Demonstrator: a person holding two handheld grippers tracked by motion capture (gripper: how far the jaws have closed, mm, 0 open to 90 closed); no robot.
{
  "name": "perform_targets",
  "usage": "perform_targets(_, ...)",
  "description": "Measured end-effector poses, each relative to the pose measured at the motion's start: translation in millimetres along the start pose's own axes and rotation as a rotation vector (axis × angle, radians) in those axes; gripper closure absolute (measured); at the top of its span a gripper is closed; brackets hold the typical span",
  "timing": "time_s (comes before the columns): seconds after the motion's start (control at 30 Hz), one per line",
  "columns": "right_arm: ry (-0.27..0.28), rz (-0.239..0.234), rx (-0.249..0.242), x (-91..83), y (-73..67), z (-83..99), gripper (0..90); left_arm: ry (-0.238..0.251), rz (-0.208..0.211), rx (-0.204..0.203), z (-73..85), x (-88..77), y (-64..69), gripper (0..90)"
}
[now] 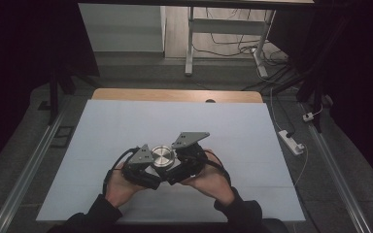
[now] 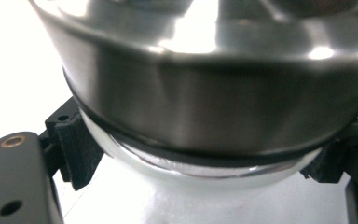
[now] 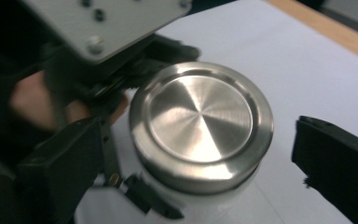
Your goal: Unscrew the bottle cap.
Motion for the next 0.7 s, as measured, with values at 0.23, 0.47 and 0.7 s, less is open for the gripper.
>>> perform_targets(0.23, 0.032, 0.054, 0.004, 7.0, -4.5, 0.4, 16.8, -0.002, 0.034, 0.019, -3.6, 0.6, 6.8, 15.3)
perform_targets(0.47, 0.032, -0.127, -0.027, 0.2, -3.8, 1.4, 18.1, 0.001, 0.182, 0.056, -3.9, -4.0, 11.6, 15.3)
perform_targets(0.7, 0.049, -0.400, -0.072, -8.8, -2.1, 9.1, 17.6, -0.003, 0.292, 0.108, -2.6, -3.9, 20.6, 15.3)
Point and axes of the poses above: each handheld gripper's, and its own axes: x roughly forward along the jaws, z roughly out of its underside, y roughly to its right, the point moved 6 cm from there along x, roughly forward along the jaws, and after that the axes turned 8 degrees about y, right-handed, at the moved point
